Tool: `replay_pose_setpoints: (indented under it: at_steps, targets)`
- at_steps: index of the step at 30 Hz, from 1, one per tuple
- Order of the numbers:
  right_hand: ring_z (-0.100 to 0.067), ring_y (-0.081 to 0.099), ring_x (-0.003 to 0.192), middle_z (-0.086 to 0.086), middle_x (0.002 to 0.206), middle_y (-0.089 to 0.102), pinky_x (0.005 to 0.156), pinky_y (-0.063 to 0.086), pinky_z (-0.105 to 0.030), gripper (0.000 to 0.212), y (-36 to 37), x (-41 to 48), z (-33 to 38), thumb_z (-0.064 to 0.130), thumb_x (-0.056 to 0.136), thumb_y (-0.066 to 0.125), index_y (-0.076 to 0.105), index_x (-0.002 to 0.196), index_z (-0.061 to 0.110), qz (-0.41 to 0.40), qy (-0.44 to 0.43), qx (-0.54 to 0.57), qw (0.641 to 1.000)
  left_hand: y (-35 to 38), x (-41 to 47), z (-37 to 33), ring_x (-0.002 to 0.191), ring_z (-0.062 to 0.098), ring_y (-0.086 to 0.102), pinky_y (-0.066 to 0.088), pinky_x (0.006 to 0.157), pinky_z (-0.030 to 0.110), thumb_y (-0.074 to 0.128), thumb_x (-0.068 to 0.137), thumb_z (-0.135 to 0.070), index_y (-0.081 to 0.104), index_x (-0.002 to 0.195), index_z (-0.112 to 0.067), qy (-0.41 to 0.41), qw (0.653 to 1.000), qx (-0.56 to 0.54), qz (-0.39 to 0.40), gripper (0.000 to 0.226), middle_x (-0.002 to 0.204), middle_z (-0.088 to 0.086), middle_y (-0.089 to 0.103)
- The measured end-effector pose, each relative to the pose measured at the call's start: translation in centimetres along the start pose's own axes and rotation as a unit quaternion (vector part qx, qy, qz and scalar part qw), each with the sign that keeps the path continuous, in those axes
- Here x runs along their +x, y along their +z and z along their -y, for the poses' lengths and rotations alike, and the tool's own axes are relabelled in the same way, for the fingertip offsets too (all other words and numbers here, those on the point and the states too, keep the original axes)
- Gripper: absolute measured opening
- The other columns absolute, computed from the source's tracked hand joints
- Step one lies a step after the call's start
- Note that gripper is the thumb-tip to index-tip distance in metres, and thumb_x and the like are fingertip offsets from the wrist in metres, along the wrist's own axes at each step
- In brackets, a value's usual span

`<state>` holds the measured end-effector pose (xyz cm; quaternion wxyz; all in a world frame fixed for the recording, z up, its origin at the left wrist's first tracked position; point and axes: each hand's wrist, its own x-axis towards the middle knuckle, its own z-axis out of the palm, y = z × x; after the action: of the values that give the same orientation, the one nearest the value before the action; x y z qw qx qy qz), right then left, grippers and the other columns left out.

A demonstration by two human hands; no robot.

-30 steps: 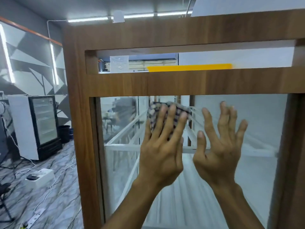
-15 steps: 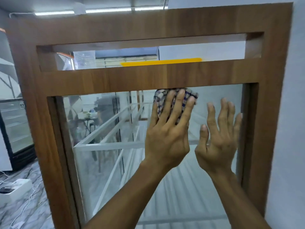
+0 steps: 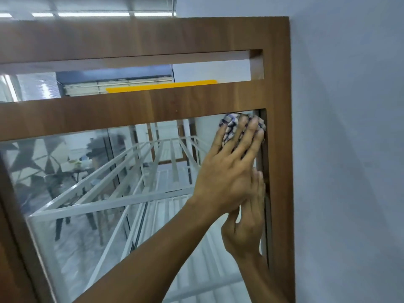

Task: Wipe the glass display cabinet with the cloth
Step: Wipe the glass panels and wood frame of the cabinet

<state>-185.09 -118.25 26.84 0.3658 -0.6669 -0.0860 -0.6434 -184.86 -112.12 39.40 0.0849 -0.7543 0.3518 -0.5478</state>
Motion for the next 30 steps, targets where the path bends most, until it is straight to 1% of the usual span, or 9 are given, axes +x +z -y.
replay_pose_setpoints:
  at_steps: [3,6,9,11,16,18,22,25,30]
  targets:
    - [-0.032,0.019,0.156,-0.018,0.164,0.029,0.127,0.018,-0.052,0.055,0.0,0.2,1.2,0.006,0.1,0.043,0.031,0.153,-0.005,0.007,-0.006,-0.02,1.0,-0.6,-3.1,2.0,0.16,0.026,0.005,0.003,0.13,0.049,0.041,0.102,-0.035,0.024,0.163,-0.015,0.055,0.998,0.021,0.013,0.067,0.171,0.009,0.014]
    - [-0.032,0.016,0.157,-0.018,0.164,0.026,0.127,0.012,-0.057,0.053,1.4,1.2,4.0,0.015,0.104,0.038,0.031,0.154,-0.001,0.032,-0.045,-0.047,0.997,-2.0,-6.6,4.8,0.158,0.027,0.016,0.014,0.129,0.05,0.044,0.103,-0.028,0.034,0.16,-0.016,-0.049,0.998,0.009,-0.049,0.059,0.169,0.009,0.025]
    - [-0.034,0.018,0.156,-0.017,0.165,0.026,0.126,0.011,-0.061,0.053,4.1,2.2,7.7,0.017,0.104,0.038,0.032,0.154,0.003,0.065,-0.1,-0.05,0.992,-3.7,-9.7,8.0,0.157,0.029,0.02,0.014,0.128,0.05,0.041,0.106,-0.027,0.036,0.159,-0.016,-0.148,0.985,0.01,-0.087,0.054,0.168,0.01,0.028]
    - [-0.034,0.016,0.156,-0.017,0.165,0.026,0.125,0.008,-0.062,0.054,5.9,2.3,10.0,0.018,0.103,0.037,0.032,0.155,0.004,0.08,-0.126,-0.055,0.987,-4.8,-11.9,10.2,0.158,0.029,0.019,0.012,0.128,0.051,0.04,0.106,-0.027,0.034,0.159,-0.016,-0.182,0.979,0.018,-0.093,0.054,0.168,0.01,0.027]
    - [-0.036,0.013,0.157,-0.017,0.166,0.022,0.124,0.005,-0.066,0.059,9.4,1.4,14.5,0.012,0.1,0.042,0.031,0.157,0.004,0.094,-0.149,-0.063,0.982,-6.9,-17.3,15.4,0.158,0.03,0.017,0.028,0.12,0.062,0.035,0.107,-0.029,0.032,0.158,-0.015,-0.254,0.961,0.021,-0.111,0.053,0.168,0.011,0.024]
    - [-0.035,0.013,0.157,-0.017,0.167,0.022,0.122,0.008,-0.069,0.06,10.7,0.7,16.7,0.01,0.098,0.044,0.033,0.157,0.005,0.12,-0.182,-0.059,0.974,-7.6,-18.8,16.8,0.159,0.028,0.014,0.026,0.123,0.059,0.037,0.107,-0.028,0.029,0.159,-0.016,-0.275,0.954,0.021,-0.116,0.054,0.168,0.012,0.022]
    - [-0.037,0.014,0.156,-0.016,0.166,0.023,0.122,0.006,-0.069,0.056,12.4,-0.3,19.5,0.027,0.108,0.013,0.033,0.157,0.008,0.123,-0.174,-0.071,0.974,-8.0,-20.2,17.8,0.159,0.029,0.012,0.019,0.128,0.052,0.038,0.107,-0.027,0.025,0.16,-0.016,-0.297,0.947,0.028,-0.12,0.056,0.169,0.012,0.019]
    - [-0.036,0.014,0.156,-0.015,0.167,0.021,0.124,0.004,-0.064,0.054,12.5,-1.1,18.4,0.022,0.106,0.026,0.031,0.158,0.009,0.118,-0.186,-0.08,0.972,-7.2,-21.2,16.5,0.159,0.032,0.012,0.014,0.129,0.048,0.037,0.107,-0.026,0.026,0.159,-0.012,-0.318,0.939,0.012,-0.126,0.055,0.169,0.013,0.017]
    - [-0.034,0.018,0.156,-0.015,0.165,0.026,0.125,0.01,-0.06,0.049,11.1,-4.1,16.3,0.023,0.108,0.033,0.036,0.156,0.012,0.129,-0.213,-0.082,0.965,-5.3,-24.7,13.3,0.159,0.033,0.012,0.009,0.128,0.052,0.038,0.107,-0.027,0.024,0.16,-0.012,-0.33,0.937,0.018,-0.115,0.057,0.169,0.014,0.018]
